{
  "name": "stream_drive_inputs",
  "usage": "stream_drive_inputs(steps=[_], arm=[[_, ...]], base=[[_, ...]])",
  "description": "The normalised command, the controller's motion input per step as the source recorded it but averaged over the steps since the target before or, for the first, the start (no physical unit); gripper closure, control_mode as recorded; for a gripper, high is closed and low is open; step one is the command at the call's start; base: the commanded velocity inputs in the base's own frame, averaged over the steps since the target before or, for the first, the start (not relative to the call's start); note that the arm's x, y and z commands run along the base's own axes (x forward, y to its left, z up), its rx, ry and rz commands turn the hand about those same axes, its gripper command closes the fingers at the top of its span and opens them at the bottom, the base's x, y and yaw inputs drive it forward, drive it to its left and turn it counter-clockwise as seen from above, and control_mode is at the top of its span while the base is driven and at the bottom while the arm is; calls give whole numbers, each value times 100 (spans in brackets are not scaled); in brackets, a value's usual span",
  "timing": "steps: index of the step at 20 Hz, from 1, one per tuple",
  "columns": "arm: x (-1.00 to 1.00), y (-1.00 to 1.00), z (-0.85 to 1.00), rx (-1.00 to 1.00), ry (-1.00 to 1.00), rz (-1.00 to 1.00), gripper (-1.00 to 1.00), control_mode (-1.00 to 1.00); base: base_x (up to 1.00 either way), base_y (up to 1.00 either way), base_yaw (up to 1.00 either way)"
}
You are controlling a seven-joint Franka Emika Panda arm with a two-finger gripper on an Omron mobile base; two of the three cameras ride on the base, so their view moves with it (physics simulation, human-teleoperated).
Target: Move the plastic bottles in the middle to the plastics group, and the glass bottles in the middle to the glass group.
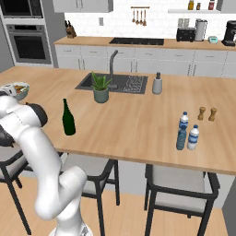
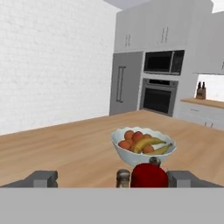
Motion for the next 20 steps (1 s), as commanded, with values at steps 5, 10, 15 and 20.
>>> stream_drive_inputs(steps=[5, 10, 15, 20], arm=[[-3, -41, 2, 0, 0, 0, -100, -100], [-7, -36, 17, 0, 0, 0, -100, -100], [-34, -41, 43, 0, 0, -4, -100, -100], [-16, -43, 61, 0, 1, -8, -100, -100]], base=[[0, 0, 0], [0, 0, 0], [0, 0, 0], [0, 0, 0]])
